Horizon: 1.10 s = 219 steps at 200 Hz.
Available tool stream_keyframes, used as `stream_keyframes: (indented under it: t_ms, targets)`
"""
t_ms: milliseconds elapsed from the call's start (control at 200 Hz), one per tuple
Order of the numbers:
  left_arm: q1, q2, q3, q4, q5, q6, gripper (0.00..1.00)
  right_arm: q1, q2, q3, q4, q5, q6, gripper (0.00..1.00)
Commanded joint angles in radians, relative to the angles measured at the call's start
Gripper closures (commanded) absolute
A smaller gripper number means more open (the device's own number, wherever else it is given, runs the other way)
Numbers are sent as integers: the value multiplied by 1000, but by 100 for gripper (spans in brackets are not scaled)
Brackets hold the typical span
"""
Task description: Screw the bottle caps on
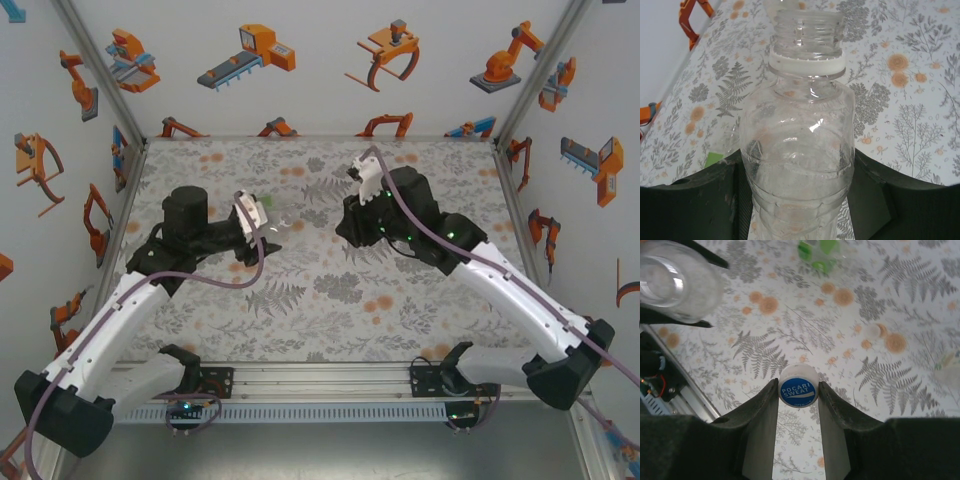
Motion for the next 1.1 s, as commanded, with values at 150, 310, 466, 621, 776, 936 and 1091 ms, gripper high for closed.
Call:
stream_keyframes:
  t_ms: [150,310,466,621,776,936,1091]
  targets:
    - [-37,-3,39,-78,32,106,100,-1,-84,-76,175,-303,-219,77]
    - [-59,7,43,-97,34,117,100,31,-93,-90,211,-334,-349,78]
    - [-83,18,51,-117,34,130,100,57,-72,-60,208,-339,-403,78]
    - [-99,23,54,-131,37,141,100,79,-44,-31,187,-338,-441,78]
    - [-111,26,57,-145,37,150,100,94,-31,-15,184,-346,-458,80]
    - [-120,29,60,-154,42,157,100,106,-16,0,184,-359,-462,82]
    - [-124,25,60,-156,44,161,100,112,-3,8,162,-376,-475,83]
